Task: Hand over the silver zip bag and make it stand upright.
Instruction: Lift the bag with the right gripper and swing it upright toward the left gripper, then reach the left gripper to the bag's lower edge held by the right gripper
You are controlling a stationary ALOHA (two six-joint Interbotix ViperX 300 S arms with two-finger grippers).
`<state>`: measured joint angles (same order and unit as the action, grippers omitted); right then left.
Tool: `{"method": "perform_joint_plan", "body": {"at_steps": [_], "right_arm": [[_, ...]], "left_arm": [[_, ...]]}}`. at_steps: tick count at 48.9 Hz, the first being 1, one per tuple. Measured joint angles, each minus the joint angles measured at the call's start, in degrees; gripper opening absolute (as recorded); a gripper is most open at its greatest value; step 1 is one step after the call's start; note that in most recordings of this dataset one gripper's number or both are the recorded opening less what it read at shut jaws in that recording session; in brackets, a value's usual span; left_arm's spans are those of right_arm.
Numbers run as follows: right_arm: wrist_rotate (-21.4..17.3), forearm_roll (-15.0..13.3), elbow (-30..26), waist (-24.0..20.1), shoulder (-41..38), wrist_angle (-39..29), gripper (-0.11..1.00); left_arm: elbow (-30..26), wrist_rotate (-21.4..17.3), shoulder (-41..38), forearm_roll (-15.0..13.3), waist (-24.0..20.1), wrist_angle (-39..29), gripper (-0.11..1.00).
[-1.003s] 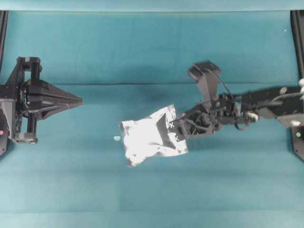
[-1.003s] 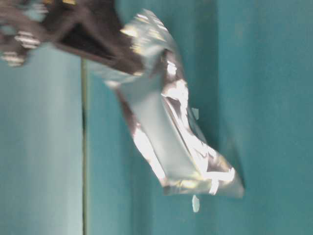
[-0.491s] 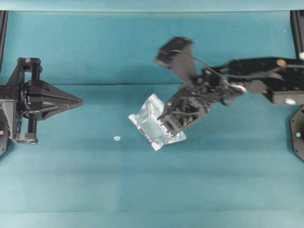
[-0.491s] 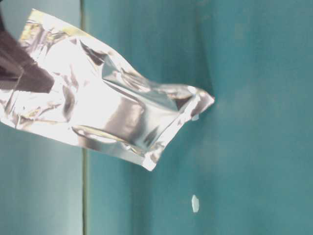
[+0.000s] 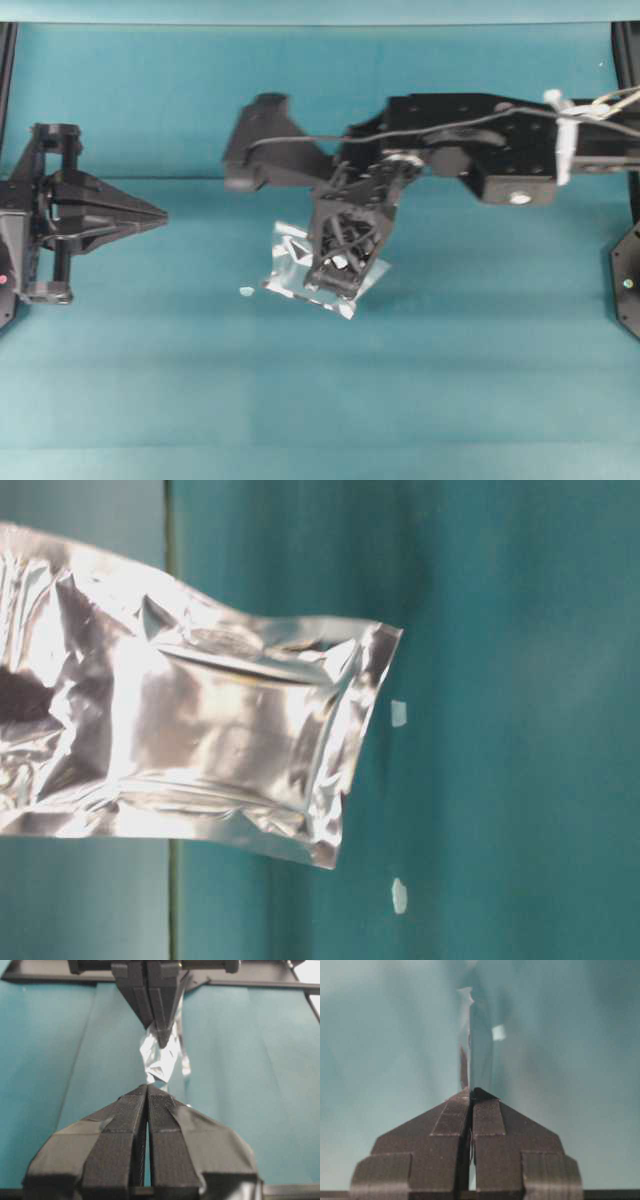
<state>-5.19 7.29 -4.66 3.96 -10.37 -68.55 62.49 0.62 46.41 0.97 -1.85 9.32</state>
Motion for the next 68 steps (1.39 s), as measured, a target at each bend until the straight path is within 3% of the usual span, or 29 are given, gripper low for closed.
{"method": "perform_joint_plan", "body": {"at_steps": [9,23,59,68], "right_arm": [[6.59,-3.34,-3.08,-0.26,-1.76,-3.25,0.02],[13.45,-4.13,-3.25,-0.97,-3.43,-3.60,0.02],[14.68,-4.22,-0.88,-2.37,-4.92,-1.85,0.02],[14.68,-4.22,-0.88,-2.37,-4.92,-1.67,0.02]], "left_arm": [[0.88,0.00,2.02,-0.09,0.00,-0.09,0.01],[1.41,0.00,2.64,-0.09,-0.09,-0.09,0.01],[1.58,1.23,1.41,-0.09,-0.09,-0.18,0.01],[1.49,4.31,-1.14,-0.09,-0.26,-0.18,0.01]]}}
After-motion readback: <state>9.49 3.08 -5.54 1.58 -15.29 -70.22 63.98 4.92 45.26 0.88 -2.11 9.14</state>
